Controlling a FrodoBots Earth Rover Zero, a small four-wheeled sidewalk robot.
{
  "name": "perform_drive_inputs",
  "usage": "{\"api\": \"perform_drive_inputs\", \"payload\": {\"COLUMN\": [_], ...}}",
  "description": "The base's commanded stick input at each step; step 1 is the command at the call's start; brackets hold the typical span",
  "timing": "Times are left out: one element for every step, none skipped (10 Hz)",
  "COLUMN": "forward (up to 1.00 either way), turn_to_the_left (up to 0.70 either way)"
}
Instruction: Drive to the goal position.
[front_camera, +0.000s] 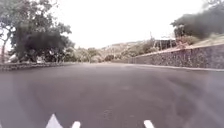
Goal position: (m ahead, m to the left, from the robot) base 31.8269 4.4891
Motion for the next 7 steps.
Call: {"api": "perform_drive_inputs", "payload": {"forward": [0.70,0.70,0.70,0.70,0.70,0.70,0.70], "turn_to_the_left": [0.00,0.00,0.00,0.00,0.00,0.00,0.00]}}
